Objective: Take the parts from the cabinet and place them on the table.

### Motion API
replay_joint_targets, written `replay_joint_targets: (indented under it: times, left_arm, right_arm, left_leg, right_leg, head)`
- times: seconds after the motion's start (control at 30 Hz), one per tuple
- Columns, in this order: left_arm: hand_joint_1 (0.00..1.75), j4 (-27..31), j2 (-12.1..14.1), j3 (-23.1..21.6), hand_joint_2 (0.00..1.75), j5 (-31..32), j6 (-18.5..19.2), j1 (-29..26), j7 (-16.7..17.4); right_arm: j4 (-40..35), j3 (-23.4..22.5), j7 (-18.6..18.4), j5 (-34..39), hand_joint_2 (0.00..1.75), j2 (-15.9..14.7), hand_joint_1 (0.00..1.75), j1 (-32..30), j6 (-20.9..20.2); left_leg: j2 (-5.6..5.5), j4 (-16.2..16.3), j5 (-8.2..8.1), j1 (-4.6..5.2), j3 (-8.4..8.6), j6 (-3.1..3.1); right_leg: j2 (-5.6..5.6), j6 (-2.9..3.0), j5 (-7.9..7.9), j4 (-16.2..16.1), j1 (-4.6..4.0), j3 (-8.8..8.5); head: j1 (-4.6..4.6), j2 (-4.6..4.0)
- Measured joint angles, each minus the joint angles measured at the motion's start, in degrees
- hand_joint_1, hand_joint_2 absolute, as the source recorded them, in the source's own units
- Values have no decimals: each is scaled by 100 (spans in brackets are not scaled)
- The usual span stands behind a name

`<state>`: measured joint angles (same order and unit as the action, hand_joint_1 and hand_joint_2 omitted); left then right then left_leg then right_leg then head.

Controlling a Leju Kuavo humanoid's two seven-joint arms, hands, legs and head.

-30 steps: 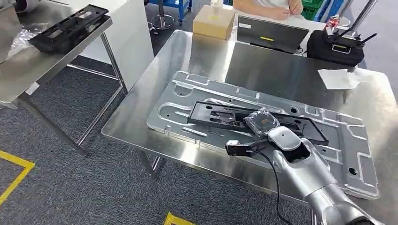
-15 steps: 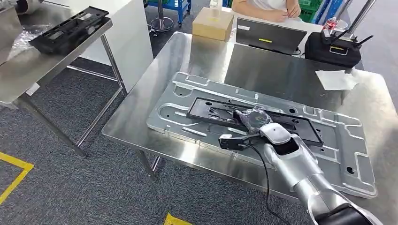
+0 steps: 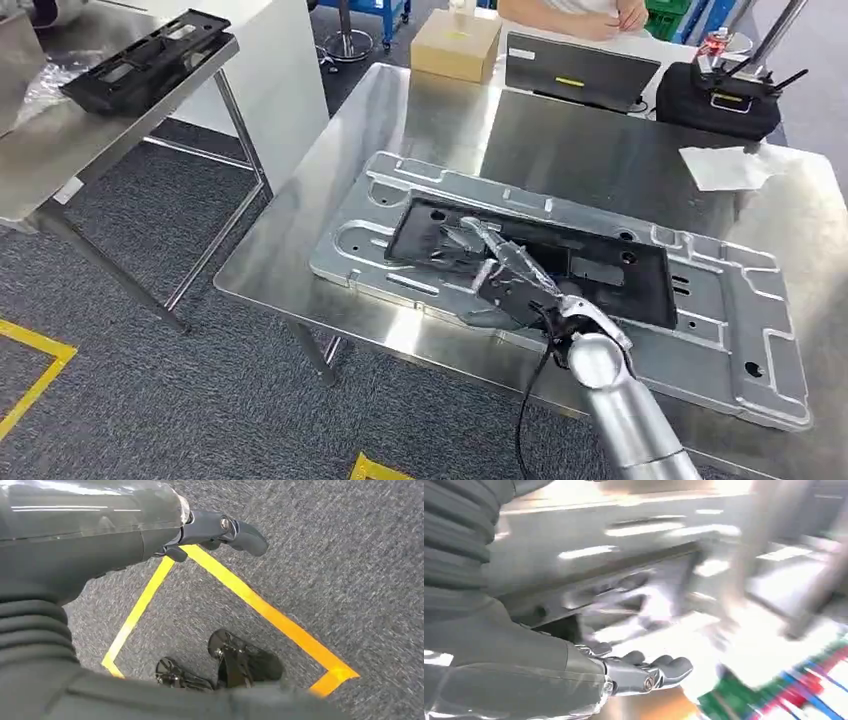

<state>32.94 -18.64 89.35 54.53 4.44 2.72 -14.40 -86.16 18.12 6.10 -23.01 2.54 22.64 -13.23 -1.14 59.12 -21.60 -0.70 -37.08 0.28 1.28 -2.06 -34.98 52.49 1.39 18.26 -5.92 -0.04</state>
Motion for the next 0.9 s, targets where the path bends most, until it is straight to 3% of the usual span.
replay_joint_targets:
  times: [0.1,0.3,0.63,0.67,0.83,0.87,0.9]
  left_arm:
    - [0,64,-46,11,0,0,-26,-19,-20]
    - [0,101,-90,24,0,-2,-122,-43,-72]
    - [0,127,-101,35,0,-61,-35,-56,-308]
    - [0,129,-101,35,0,-59,-18,-57,-312]
    - [0,129,-101,35,0,-31,74,-69,-356]
    - [0,129,-112,33,0,-4,103,-66,-367]
    - [0,131,-121,33,0,4,125,-72,-376]
  right_arm:
    - [-858,-70,118,270,175,-4,0,-329,202]
    - [-2466,-182,407,117,175,-149,0,-979,556]
    - [-4091,-561,808,-281,175,-374,0,-2433,979]
    - [-4198,-625,833,-235,0,-374,0,-2613,1034]
    - [-4606,-984,699,306,0,-273,0,-3474,1097]
    - [-4676,-1047,693,487,0,-247,0,-3605,1049]
    - [-4728,-1130,739,682,0,-225,0,-3729,1006]
  left_leg:
    - [0,-3,-8,-1,-1,-9]
    - [-3,-7,-21,0,-5,-9]
    - [-5,4,-68,27,-8,11]
    - [-5,11,-81,35,-8,19]
    - [9,6,-135,71,-9,93]
    - [31,-75,-115,2,44,117]
    - [54,-121,-119,11,87,143]
  right_leg:
    - [0,6,-5,-4,0,1]
    - [-5,11,-14,-18,2,0]
    - [-3,3,-23,-78,10,-25]
    - [-1,-5,-28,-86,16,-30]
    - [31,-88,-43,-145,54,-69]
    - [26,-90,-110,-132,76,-109]
    - [-43,-81,-258,121,58,-3]
  head:
    - [-2,0]
    - [-2,0]
    - [-2,2]
    - [-2,0]
    - [-2,0]
    - [-2,0]
    - [0,0]
